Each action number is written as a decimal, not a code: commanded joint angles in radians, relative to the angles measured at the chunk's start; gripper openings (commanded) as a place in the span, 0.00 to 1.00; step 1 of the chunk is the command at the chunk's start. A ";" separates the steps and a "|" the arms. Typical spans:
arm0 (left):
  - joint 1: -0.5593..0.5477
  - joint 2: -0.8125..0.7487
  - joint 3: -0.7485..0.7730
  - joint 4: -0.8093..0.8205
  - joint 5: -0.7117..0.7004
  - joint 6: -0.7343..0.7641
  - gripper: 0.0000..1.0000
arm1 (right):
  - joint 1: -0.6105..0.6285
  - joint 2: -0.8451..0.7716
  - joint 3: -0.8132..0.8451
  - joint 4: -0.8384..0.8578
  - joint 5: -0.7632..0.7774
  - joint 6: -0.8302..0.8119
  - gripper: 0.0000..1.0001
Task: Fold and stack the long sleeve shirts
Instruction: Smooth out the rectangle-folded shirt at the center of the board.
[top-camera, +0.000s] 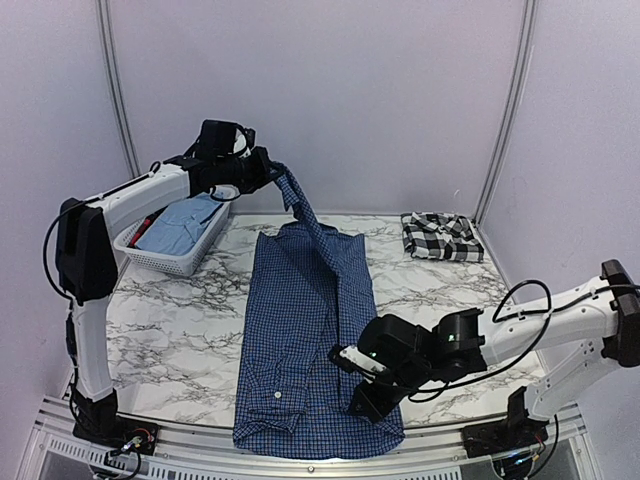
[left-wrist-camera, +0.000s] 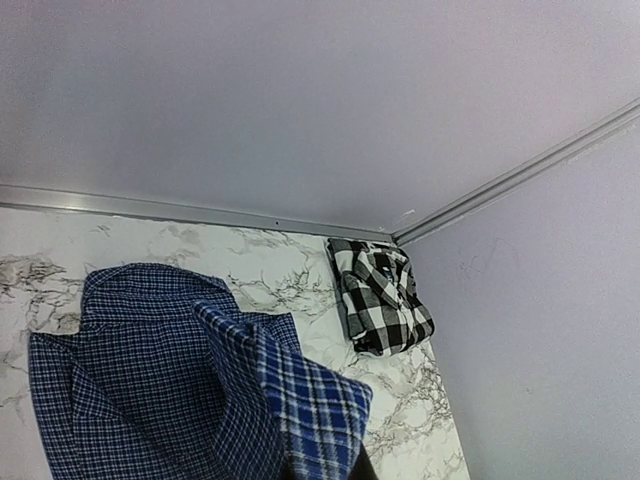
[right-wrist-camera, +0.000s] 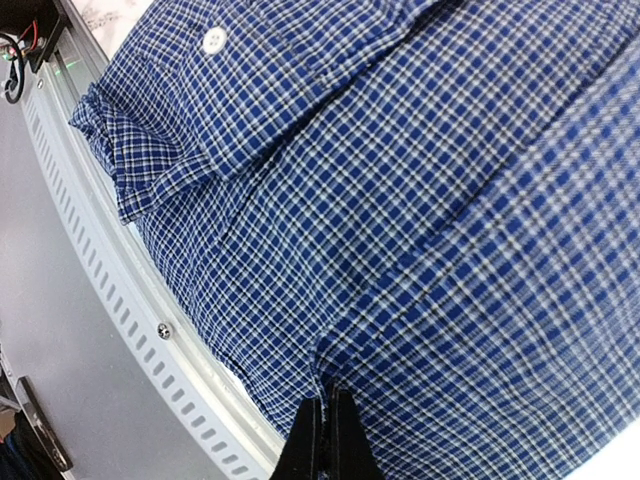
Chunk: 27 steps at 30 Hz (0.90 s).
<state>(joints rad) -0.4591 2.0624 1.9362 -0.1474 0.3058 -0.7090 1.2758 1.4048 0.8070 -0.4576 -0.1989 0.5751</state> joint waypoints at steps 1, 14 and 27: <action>0.031 -0.006 0.005 -0.030 -0.027 0.037 0.00 | 0.023 0.035 0.039 0.060 -0.023 -0.001 0.00; 0.082 -0.047 -0.063 -0.044 -0.044 0.067 0.00 | 0.026 0.091 0.075 0.109 -0.036 -0.001 0.00; 0.105 -0.062 -0.102 -0.054 -0.058 0.086 0.00 | 0.027 0.116 0.064 0.130 -0.058 0.000 0.00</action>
<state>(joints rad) -0.3626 2.0567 1.8427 -0.1928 0.2600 -0.6441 1.2930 1.5082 0.8505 -0.3504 -0.2455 0.5755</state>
